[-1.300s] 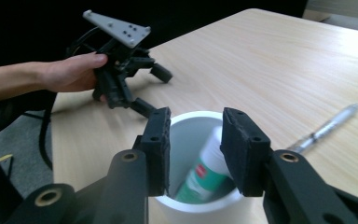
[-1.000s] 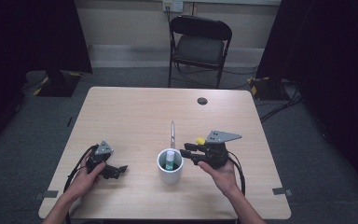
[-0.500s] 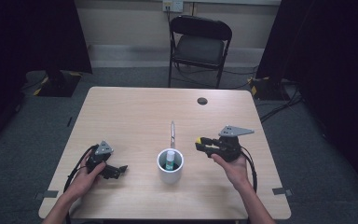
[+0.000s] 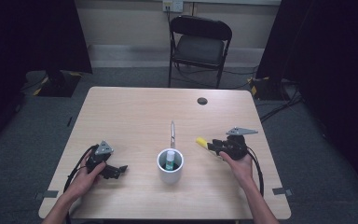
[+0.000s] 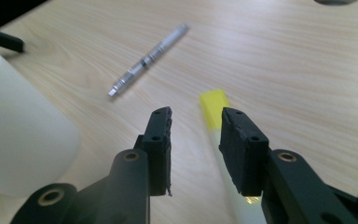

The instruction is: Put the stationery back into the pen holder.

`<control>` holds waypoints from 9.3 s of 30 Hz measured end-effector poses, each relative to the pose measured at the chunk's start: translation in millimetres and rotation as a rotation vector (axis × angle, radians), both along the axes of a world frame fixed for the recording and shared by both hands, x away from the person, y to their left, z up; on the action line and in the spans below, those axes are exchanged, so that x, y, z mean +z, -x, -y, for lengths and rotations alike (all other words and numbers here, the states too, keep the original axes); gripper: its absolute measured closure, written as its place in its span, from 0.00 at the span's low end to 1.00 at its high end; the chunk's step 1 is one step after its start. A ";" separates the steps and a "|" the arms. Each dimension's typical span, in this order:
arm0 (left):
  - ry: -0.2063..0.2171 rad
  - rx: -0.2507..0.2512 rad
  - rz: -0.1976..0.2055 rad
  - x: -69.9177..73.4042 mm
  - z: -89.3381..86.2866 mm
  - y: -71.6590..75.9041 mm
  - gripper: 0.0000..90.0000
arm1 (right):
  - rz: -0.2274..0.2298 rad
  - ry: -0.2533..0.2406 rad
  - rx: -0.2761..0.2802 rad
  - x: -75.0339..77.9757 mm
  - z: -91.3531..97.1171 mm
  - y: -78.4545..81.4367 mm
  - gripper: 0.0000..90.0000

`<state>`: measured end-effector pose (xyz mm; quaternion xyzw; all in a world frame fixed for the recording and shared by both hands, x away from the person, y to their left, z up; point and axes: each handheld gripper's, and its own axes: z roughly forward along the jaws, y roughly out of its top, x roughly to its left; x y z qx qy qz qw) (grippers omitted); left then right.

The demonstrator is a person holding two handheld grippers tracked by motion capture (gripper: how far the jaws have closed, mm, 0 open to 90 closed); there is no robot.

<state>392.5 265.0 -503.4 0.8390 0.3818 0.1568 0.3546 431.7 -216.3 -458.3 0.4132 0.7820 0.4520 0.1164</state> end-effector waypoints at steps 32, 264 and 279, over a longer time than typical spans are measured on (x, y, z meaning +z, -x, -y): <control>0.000 0.000 0.000 -0.1 0.0 0.0 0.00 | -0.072 0.153 -0.015 -31.8 -0.5 -9.9 0.74; -0.001 -0.004 0.000 0.1 0.4 -1.0 0.00 | 0.127 -0.111 0.296 43.7 -92.7 55.1 0.74; 0.000 -0.004 0.000 0.1 0.4 -1.0 0.00 | 0.129 -0.150 0.304 48.1 -88.6 53.7 0.66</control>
